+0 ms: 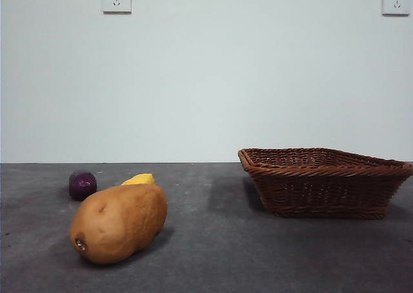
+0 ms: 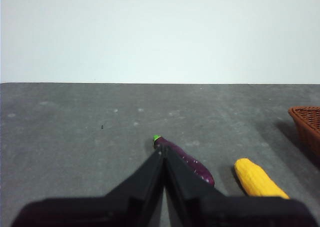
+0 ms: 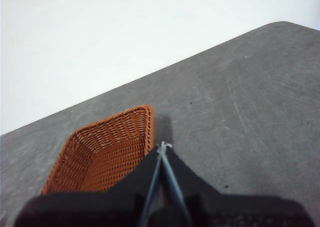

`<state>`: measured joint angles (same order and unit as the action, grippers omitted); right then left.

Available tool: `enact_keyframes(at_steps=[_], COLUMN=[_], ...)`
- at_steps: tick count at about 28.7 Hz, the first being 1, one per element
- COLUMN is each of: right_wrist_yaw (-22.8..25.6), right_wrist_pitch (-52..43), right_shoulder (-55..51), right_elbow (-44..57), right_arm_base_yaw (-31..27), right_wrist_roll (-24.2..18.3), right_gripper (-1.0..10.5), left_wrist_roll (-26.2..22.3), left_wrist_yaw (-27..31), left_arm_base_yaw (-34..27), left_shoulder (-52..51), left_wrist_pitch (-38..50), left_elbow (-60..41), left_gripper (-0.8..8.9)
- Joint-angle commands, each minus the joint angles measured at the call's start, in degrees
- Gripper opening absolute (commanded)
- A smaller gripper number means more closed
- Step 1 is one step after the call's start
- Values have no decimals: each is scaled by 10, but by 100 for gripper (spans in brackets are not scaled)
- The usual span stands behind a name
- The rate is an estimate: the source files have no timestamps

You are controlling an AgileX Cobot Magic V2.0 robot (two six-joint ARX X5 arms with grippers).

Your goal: Help me put the vegetables on the table into the basket

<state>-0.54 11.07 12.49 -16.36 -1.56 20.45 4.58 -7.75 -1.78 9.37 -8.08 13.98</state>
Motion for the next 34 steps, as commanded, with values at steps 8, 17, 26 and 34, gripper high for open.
enact_keyframes(at_steps=[8,17,26,34], right_wrist_yaw=[-55,-55,-67,-181], right_wrist_pitch=[105,205,220,318], right_shoulder=[184,322,444,642], right_elbow=[-165,-280,-348,-482], right_arm_base_yaw=[0,0,0,1], right_wrist_roll=[6,5,1,-97], right_gripper=[-1,0,0,149], left_wrist_roll=[23,44,42,40], left_wrist_yaw=[-2,-16,-138,-179], left_arm_base_yaw=[-2,-1,-1,0], left_shoulder=[158,311,473,551], left_wrist_pitch=[-65,-165,-242,-272], left_elbow=[137,257,368,380], left_gripper=[-6,-4,-4,-4])
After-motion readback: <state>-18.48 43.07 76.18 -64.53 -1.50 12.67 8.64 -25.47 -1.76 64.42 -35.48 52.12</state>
